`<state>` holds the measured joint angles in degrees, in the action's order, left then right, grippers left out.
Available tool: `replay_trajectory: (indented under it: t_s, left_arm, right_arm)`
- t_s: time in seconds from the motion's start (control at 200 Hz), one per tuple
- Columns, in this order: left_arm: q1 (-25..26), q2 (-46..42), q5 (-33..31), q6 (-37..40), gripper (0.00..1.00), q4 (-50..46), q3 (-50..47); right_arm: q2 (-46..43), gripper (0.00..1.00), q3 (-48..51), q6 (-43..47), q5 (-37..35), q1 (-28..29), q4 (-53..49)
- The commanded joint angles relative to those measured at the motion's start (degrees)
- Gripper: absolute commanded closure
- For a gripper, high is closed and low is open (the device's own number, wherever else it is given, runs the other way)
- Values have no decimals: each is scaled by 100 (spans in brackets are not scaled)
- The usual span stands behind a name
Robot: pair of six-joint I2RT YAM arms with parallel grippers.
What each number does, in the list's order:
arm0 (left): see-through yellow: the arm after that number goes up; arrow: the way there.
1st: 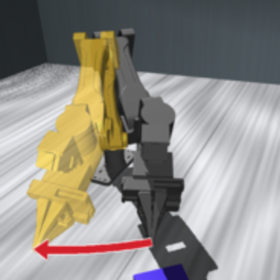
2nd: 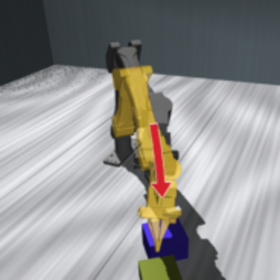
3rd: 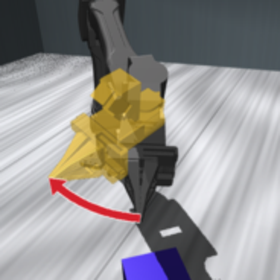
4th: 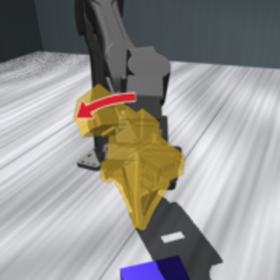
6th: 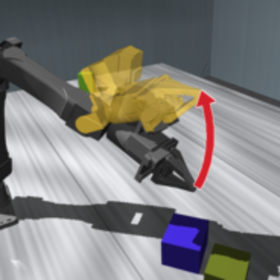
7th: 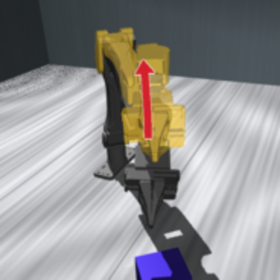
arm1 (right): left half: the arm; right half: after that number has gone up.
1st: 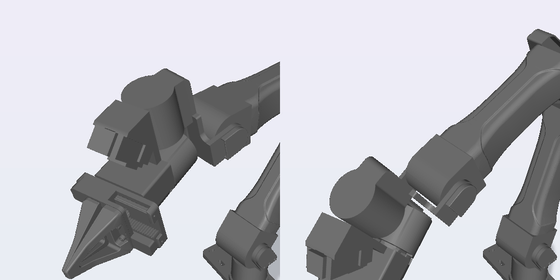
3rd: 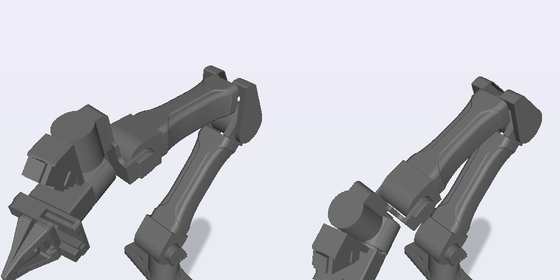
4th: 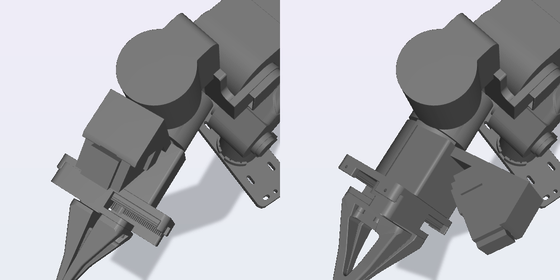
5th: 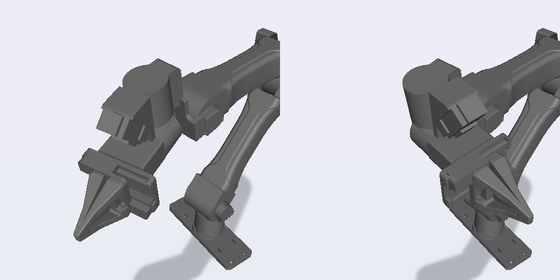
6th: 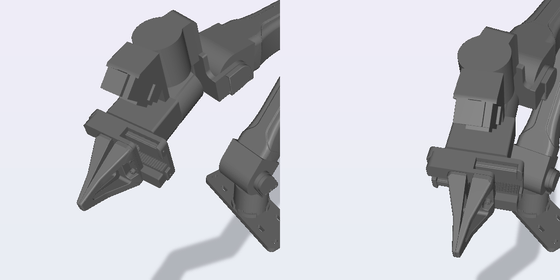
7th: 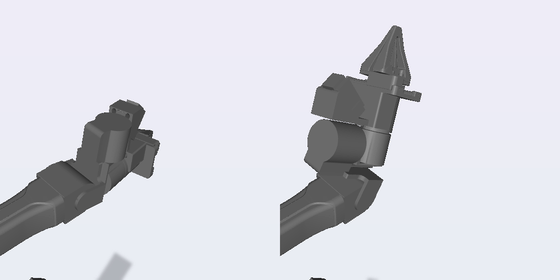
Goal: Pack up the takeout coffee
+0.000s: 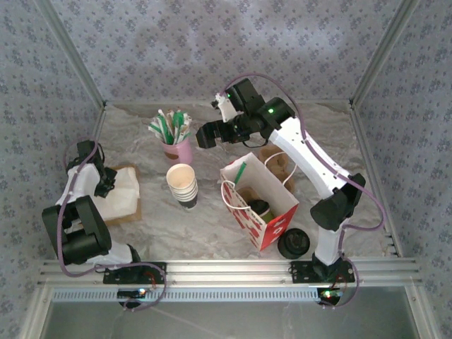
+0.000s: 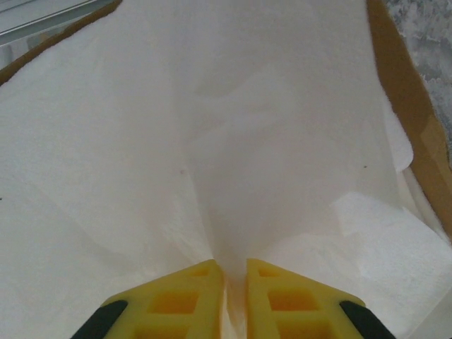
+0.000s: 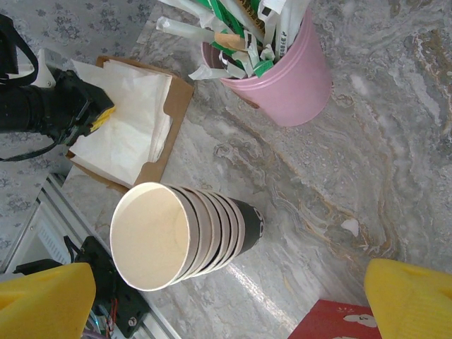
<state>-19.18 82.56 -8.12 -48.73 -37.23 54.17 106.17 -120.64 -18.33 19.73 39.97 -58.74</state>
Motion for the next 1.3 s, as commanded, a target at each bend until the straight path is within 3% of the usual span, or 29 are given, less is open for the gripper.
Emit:
replay_trajectory:
  t_s: [0.0, 0.085, 0.16, 0.55, 1.294]
  left_arm:
    - [-43, -119, 35, 64, 88, -24, -20]
    - [-42, -246, 3, 70, 91, -97, -5]
    - [-42, -398, -52, 78, 100, -127, 18]
    - [-42, -1263, -183, 224, 100, -808, 344]
    - [-33, -1535, -21, 269, 100, -868, 434]
  right_arm:
    - [-220, 0, 39, 94, 58, 38, 29]
    - [-220, 0, 48, 93, 58, 34, 29]
    - [-224, 0, 54, 86, 58, 38, 38]
    - [-220, 0, 49, 77, 63, 49, 76]
    - [-193, 0, -3, 75, 84, 64, 57]
